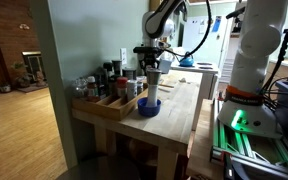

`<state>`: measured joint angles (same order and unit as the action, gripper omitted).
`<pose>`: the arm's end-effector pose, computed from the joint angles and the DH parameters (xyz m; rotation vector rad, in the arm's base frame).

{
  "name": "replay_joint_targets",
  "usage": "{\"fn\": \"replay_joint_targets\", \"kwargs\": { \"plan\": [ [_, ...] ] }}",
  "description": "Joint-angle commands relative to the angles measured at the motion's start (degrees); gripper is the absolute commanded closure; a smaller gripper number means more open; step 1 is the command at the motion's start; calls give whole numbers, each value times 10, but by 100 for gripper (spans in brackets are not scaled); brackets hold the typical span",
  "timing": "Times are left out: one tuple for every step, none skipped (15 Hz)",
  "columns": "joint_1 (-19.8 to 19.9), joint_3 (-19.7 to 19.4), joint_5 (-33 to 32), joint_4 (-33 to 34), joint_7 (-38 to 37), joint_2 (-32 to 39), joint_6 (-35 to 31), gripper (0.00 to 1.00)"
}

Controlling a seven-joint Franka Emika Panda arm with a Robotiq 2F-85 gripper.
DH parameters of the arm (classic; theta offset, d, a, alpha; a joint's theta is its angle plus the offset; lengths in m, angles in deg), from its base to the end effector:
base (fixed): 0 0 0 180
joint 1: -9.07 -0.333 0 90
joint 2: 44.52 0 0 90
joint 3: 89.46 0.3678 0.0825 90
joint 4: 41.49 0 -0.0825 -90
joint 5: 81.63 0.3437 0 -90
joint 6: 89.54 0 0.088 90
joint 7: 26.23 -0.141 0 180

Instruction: Remove the container with a white label from second compartment from the front of the tray on the left and put it on the table

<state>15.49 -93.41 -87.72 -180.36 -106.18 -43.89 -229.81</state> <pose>0.4545 -0.0856 0.3524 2.2672 -2.1016 0.0781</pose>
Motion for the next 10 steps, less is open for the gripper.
{"fn": "replay_joint_targets", "kwargs": {
  "plan": [
    [-9,-3,28,24,24,24,3,70],
    [-10,-3,30,29,26,29,4,70],
    [-11,-4,38,33,33,33,8,70],
    [-12,-4,44,37,39,36,10,70],
    [-13,-5,47,42,42,40,12,70],
    [-13,-7,48,43,44,40,11,68],
    [-13,-8,45,45,44,41,12,46],
    [-12,-9,46,47,46,41,15,26],
    [-12,-11,44,47,46,38,18,18],
    [-11,-12,43,47,48,35,21,12]
  ]
}}
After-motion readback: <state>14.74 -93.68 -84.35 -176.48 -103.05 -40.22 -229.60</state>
